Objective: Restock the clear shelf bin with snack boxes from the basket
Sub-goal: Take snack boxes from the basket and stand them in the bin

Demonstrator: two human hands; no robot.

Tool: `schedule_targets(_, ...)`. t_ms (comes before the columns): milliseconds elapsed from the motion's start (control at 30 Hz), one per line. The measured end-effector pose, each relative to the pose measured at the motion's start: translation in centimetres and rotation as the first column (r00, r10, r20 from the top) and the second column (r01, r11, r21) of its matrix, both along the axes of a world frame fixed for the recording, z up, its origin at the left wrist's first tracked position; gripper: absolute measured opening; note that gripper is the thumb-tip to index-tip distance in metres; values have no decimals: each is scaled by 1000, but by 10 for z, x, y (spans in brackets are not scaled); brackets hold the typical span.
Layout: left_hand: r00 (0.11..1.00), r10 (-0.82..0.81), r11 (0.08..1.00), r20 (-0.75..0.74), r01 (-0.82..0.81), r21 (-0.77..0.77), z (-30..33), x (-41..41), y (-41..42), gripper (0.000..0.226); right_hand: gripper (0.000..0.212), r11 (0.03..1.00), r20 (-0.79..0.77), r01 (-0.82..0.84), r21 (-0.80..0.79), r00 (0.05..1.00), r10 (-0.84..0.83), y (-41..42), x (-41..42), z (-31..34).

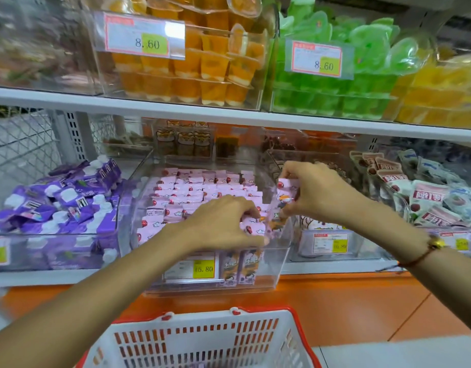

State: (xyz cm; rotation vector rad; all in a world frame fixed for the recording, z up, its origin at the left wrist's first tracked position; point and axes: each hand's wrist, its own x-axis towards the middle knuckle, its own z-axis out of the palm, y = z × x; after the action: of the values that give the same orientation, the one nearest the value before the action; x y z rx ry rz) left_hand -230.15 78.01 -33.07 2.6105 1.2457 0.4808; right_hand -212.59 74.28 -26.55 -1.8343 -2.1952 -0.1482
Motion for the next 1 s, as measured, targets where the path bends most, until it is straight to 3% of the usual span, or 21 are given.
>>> schedule_targets(100, 999, 5, 995, -40, -1, 99, -3, -7, 0, 46, 43, 999, 118, -8, -40, 993, 13, 13, -16, -18)
schedule_targets(267, 999, 39, 999, 23, -40, 8, -3, -22, 2, 42, 35, 987, 366, -123, 108, 928, 75, 25, -28, -54)
schedule_targets(400, 995, 62, 998, 80, -62, -7, -10, -20, 0, 43, 33, 986, 364, -117, 115, 929, 68, 22, -20, -72)
schedule_targets(600, 998, 46, 999, 50, -46, -2, -4, -20, -12, 44, 41, 983, 341, -181, 35, 927, 159, 7, -15, -49)
schedule_targets(700, 975, 51, 953, 217, -112, 282, -9, -29, -37, 32, 34, 931, 238, -275, 238, 946, 219, -22, -9, -47)
schedule_targets(767, 914, -98, 857, 393, -123, 501, -22, -41, -65, 19, 21, 857, 100, -336, 391, 941, 324, -51, -7, -57)
schedule_targets(800, 883, -198, 816, 424, -91, 571, -33, -46, -78, 14, 18, 845, 69, -364, 393, 928, 367, -64, -7, -66)
schedule_targets(833, 868, -284, 783, 408, -36, 622, -48, -51, -87, 12, 17, 853, 69, -398, 337, 914, 400, -74, -8, -80)
schedule_targets(900, 892, -356, 756, 278, 100, 647, -83, -59, -97, 14, 20, 899, 128, -436, 28, 894, 430, -84, -15, -118)
schedule_targets(967, 936, -327, 809, 133, 205, 551, -124, -65, -97, 13, 25, 859, 216, -393, -328, 854, 473, -86, -22, -166)
schedule_targets(1000, 958, -274, 876, 86, 212, 434, -147, -67, -97, 12, 28, 810, 233, -357, -466, 833, 501, -85, -24, -193)
